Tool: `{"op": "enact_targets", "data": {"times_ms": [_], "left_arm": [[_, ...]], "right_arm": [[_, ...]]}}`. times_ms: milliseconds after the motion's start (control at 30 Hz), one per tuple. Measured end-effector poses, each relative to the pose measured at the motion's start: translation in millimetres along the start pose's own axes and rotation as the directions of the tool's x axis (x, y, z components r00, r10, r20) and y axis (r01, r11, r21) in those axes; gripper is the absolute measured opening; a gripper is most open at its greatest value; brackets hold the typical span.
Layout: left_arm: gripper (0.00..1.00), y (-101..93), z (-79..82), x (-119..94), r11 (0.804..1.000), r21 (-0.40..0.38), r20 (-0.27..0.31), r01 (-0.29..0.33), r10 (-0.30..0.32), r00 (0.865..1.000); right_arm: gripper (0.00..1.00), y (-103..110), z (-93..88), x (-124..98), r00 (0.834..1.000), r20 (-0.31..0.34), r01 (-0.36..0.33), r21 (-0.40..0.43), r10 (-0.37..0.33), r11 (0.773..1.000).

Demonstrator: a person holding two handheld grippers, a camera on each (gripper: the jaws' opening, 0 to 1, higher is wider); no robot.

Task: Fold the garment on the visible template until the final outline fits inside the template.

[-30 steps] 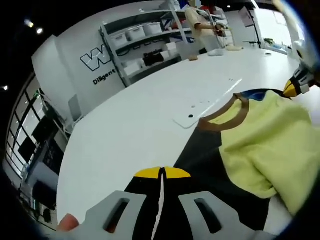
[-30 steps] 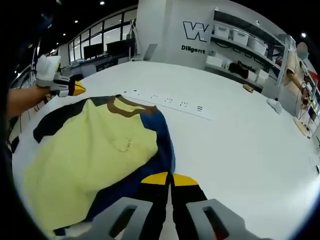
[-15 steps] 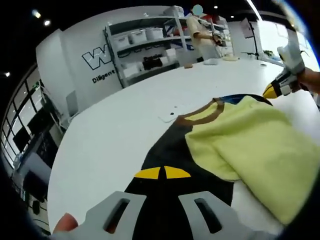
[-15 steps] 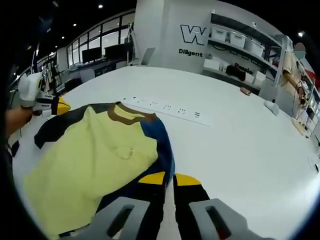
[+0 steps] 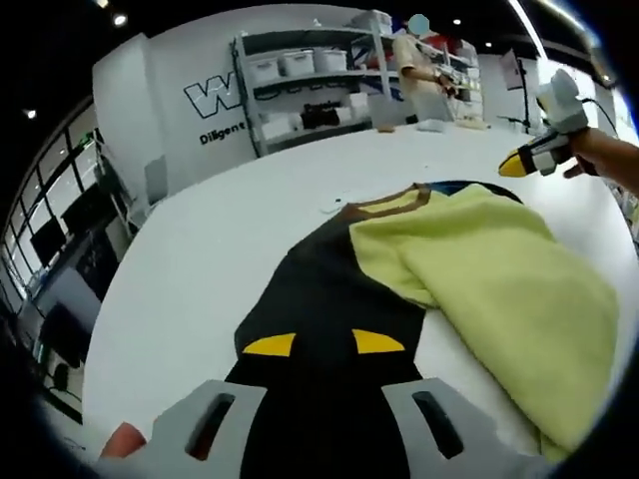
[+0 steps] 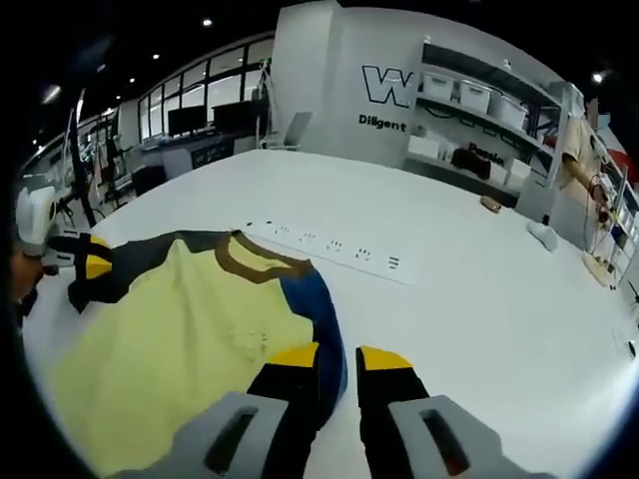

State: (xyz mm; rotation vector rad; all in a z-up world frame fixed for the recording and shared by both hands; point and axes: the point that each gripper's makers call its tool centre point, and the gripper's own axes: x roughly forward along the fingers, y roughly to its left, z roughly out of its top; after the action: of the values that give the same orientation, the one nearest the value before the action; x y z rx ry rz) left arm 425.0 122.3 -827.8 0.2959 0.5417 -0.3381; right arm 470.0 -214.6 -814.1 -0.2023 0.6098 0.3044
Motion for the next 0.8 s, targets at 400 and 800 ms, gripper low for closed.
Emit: {"op": "enact_targets", "data": {"times_ms": [400, 800], "left_arm": [[0.22, 33.9, -34.3, -12.8, 0.986, -0.116, -0.067, -0.119, 0.111, 0.991], [0.17, 26.7, -44.5, -13.0, 0.984, -0.145, -0.084, -0.108, 0.096, 0.992]], "right_arm": [[0.08, -8.2, 21.2, 28.4, 1.0, 0.001, -0.01, -0.03, 0.01, 0.999], [0.05, 3.7, 12.1, 49.2, 0.994, -0.08, -0.085, -0.077, 0.079, 0.993]]}}
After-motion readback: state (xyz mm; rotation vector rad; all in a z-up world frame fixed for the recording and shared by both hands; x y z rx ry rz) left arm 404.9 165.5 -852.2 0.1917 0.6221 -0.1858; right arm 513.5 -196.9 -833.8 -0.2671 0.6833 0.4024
